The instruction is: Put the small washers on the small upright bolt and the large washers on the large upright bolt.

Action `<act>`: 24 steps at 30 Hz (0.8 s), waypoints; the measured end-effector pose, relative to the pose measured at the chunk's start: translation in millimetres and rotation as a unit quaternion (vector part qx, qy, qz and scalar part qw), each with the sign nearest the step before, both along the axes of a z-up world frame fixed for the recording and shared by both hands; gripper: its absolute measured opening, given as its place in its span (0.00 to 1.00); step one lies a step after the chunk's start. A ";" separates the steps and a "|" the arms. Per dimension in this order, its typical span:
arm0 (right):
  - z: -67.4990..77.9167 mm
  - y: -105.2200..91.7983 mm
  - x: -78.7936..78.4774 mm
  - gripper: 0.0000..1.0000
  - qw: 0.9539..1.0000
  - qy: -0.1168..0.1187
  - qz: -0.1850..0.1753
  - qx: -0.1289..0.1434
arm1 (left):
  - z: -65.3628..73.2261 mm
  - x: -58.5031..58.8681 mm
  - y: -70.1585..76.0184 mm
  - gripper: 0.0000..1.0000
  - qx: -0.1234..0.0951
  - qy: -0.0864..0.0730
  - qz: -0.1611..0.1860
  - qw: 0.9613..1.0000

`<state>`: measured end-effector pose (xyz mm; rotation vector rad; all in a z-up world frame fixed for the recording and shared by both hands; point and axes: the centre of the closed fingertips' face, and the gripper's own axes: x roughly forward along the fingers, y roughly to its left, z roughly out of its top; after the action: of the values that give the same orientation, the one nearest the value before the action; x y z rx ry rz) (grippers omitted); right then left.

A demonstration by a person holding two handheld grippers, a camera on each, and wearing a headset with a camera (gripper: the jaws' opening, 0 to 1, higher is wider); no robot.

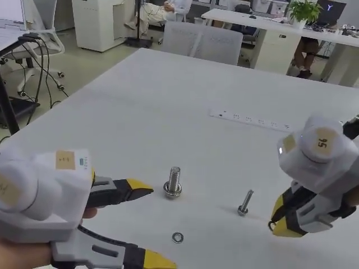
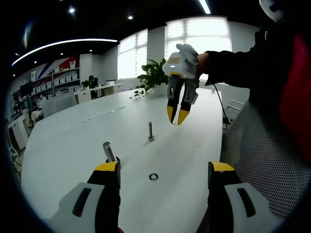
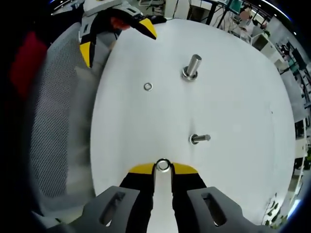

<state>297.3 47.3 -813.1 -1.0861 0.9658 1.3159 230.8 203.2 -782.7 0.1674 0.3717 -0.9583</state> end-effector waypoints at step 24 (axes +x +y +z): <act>30.3 5.4 17.5 0.14 1.000 -0.016 0.000 0.012 | -2.4 -1.8 -2.1 0.73 -0.002 0.003 0.001 1.000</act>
<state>314.8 52.7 -782.8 -1.0861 0.9242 1.3043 229.0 201.2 -785.0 0.1606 0.3757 -0.9587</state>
